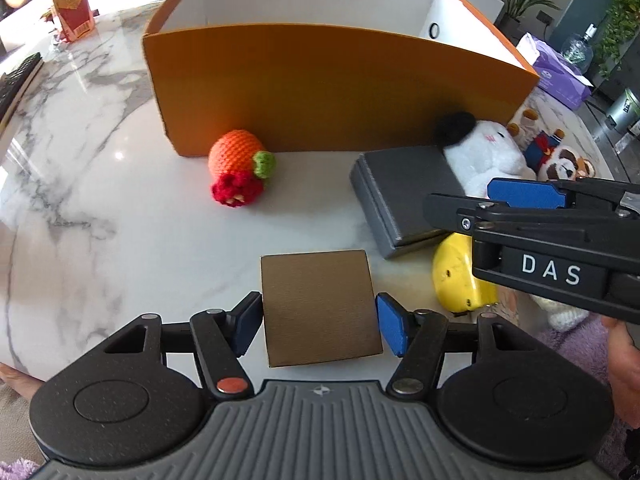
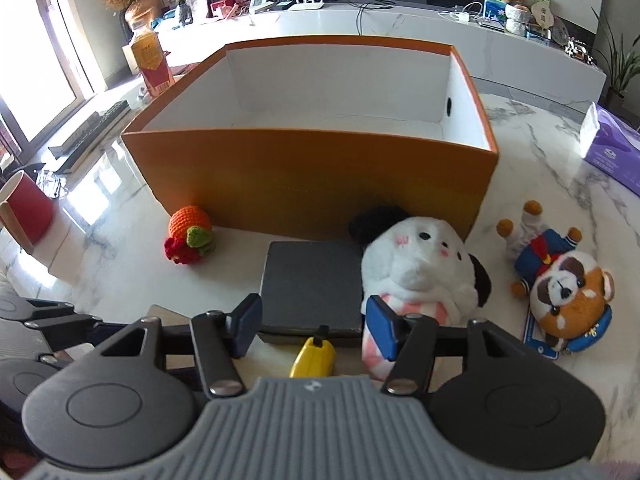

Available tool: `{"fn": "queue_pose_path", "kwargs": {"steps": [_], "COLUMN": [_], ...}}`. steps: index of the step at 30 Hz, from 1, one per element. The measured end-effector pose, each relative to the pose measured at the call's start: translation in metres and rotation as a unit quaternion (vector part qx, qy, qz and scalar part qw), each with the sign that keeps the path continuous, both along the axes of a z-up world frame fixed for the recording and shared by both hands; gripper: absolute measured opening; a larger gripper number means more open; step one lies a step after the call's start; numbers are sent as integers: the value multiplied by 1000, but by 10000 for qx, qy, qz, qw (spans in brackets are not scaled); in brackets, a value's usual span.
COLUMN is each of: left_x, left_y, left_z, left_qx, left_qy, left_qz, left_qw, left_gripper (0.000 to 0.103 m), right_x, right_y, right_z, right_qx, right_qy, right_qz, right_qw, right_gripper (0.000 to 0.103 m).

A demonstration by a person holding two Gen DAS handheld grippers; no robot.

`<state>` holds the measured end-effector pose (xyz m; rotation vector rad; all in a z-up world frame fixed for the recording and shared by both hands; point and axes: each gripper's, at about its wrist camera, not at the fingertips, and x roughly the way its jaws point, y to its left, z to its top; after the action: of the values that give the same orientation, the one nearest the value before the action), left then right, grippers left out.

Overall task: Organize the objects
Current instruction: 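Grasp small brown cardboard box with left tool while right tool grasps black square case, then lift and carry brown box and black case over the orange box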

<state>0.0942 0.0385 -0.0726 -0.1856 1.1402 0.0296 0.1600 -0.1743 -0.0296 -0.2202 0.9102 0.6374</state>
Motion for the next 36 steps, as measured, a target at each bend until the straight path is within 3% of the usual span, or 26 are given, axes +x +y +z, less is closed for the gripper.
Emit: {"fn": "queue_pose_path", "kwargs": {"steps": [11, 22, 36], "left_x": [5, 10, 14], "left_y": [26, 32, 35], "left_z": [2, 3, 1], "left_qx": [-111, -211, -259], "left_qy": [-17, -2, 25], "left_qz": [153, 157, 206], "left_qw": [9998, 9997, 9994], "left_gripper": [71, 71, 72], "right_x": [28, 37, 42], "right_y": [40, 63, 59], "right_z": [-22, -39, -42], "right_qx": [-587, -1136, -757], "right_qy": [166, 313, 1109], "right_qz": [109, 76, 32], "right_qw": [9981, 9930, 9909], "right_gripper": [73, 80, 78]}}
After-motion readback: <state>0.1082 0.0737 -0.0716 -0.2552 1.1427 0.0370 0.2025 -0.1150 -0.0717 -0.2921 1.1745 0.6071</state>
